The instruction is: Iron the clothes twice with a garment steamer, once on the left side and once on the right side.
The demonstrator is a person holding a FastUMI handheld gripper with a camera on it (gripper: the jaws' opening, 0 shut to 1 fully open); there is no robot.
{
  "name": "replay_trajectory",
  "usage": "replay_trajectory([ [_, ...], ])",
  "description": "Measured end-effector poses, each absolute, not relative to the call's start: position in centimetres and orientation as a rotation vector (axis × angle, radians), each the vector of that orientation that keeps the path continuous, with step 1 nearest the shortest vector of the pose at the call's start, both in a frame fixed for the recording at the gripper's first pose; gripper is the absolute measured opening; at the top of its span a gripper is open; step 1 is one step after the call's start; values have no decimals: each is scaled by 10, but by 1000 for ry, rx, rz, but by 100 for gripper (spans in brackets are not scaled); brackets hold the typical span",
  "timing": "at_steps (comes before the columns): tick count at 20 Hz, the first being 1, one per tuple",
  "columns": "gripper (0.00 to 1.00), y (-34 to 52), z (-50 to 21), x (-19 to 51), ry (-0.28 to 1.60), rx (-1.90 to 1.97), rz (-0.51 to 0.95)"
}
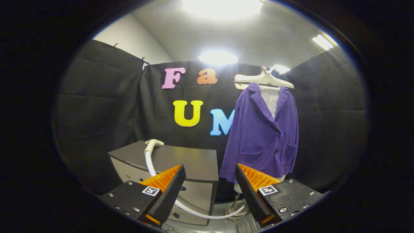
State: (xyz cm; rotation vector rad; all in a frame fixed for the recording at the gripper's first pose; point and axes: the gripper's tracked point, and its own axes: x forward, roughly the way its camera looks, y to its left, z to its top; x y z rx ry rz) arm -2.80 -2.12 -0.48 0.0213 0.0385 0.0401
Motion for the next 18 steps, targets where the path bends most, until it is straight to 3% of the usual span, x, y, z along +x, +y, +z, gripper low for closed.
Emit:
replay_trajectory([
  [6,95,-28,6,-19,37,5,138],
  [12,95,-24,14,15,29,-50,125],
  [18,95,58,19,74,83,-21,207],
])
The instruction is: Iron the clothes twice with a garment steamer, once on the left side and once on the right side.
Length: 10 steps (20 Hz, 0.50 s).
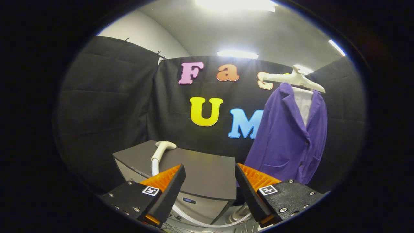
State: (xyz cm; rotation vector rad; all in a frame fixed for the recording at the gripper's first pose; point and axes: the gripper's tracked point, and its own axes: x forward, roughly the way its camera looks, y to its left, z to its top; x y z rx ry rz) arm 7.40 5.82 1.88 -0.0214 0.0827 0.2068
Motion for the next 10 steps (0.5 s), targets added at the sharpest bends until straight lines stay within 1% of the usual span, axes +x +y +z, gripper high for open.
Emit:
replay_trajectory([
  [4,95,129,25,115,118,28,257],
  [6,95,165,22,135,165,48,289],
  [10,95,211,11,181,274,17,288],
])
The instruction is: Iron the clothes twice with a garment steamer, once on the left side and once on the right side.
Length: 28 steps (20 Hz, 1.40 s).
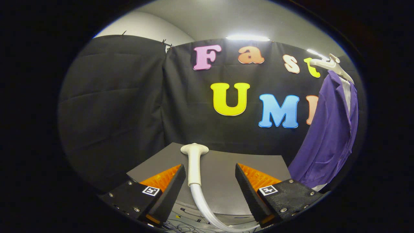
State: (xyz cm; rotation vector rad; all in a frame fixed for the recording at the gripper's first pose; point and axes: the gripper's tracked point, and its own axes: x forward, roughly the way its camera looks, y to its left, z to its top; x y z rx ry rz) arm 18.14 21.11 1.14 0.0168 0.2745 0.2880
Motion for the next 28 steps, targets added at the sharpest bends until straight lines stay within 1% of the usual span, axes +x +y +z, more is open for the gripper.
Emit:
replay_trajectory([
  [3,95,237,2,222,348,16,274],
  [8,95,261,-39,276,540,51,243],
  [12,95,277,-67,290,674,77,260],
  [17,94,288,-74,289,737,132,302],
  [20,92,289,-78,288,768,123,302],
  [22,88,292,-88,283,796,117,296],
  [23,84,291,-91,293,758,102,284],
  [24,82,290,-94,294,778,87,286],
  [25,71,288,-91,292,757,73,268],
  [26,65,289,-96,290,754,55,266],
  [28,51,288,-96,289,732,26,248],
])
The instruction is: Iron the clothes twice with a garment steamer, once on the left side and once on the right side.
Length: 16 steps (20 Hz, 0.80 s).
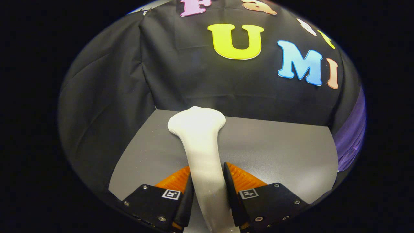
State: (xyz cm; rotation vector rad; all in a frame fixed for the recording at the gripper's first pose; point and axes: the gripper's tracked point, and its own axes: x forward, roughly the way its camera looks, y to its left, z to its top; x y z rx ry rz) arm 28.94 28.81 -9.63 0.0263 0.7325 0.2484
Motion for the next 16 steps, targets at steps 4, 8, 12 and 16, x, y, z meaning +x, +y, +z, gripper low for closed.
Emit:
replay_trajectory([
  [4,40,279,-99,286,698,51,182],
  [8,36,278,-97,276,625,14,133],
  [12,36,270,-98,256,595,-21,108],
  [16,36,262,-75,238,483,-14,94],
])
